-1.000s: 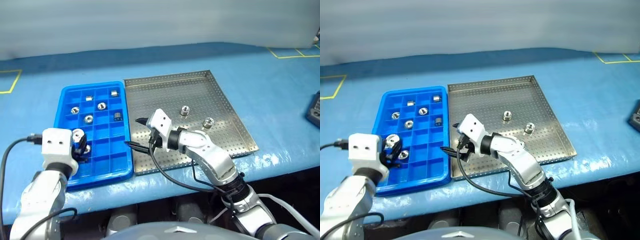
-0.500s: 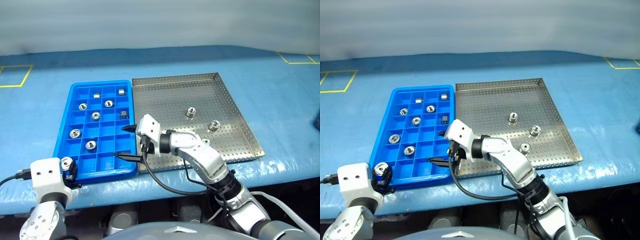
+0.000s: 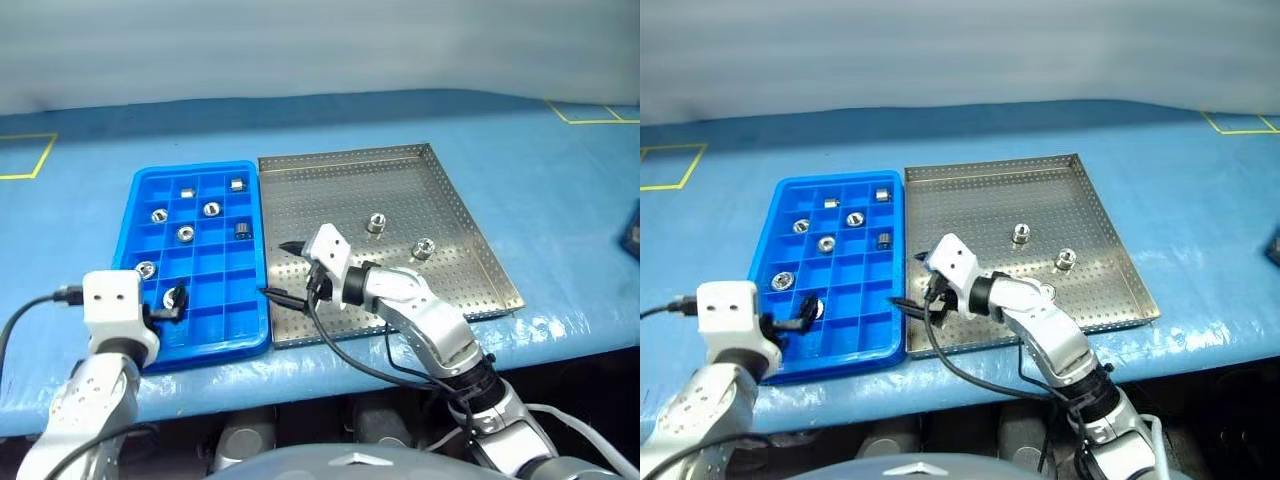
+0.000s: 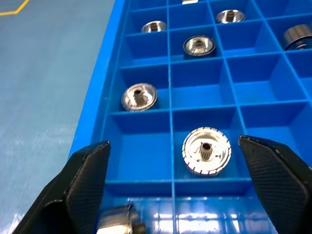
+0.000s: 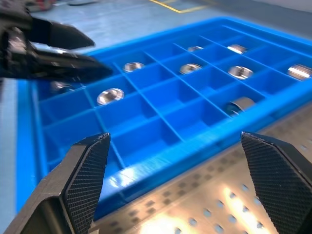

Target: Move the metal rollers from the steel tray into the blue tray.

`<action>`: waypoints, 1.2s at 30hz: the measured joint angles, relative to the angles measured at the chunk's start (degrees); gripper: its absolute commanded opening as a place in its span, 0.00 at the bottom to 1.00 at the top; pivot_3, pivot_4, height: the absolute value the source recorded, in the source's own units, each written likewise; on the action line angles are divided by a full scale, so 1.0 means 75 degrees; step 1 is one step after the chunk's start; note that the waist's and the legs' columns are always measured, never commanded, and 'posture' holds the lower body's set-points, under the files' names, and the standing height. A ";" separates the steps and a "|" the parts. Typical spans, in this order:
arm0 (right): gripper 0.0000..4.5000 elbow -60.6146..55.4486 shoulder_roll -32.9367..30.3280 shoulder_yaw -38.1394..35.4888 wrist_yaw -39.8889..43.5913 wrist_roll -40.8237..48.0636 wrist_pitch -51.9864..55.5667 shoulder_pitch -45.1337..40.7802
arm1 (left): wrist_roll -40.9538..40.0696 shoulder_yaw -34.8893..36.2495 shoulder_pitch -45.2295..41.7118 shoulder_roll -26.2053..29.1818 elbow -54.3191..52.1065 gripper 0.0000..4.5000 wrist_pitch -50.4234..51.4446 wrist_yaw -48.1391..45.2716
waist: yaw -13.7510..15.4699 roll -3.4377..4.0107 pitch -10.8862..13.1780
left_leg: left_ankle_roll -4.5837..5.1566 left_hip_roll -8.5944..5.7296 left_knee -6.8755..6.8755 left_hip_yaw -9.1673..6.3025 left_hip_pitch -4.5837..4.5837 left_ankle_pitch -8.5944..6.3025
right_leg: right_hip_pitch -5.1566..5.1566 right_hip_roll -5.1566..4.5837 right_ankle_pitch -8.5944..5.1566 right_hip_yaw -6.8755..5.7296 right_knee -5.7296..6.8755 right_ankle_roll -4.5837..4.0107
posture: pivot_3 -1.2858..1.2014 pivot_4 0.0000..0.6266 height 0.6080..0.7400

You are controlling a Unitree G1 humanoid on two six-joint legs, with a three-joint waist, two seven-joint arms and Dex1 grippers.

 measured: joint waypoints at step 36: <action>1.00 0.4399 0.2592 -0.2399 -0.5345 -0.1965 -0.0591 -0.1596 | 0.0090 -0.3526 -0.1438 -0.0058 0.1914 0.99 -0.2673 -0.1630 | -0.0659 0.0009 0.0002 | 0.0006 -0.0002 -0.0007 0.0009 -0.0008 -0.0002 | -0.0008 0.0000 0.0046 0.0017 -0.0004 0.0009 | 0.54 0.24 1.00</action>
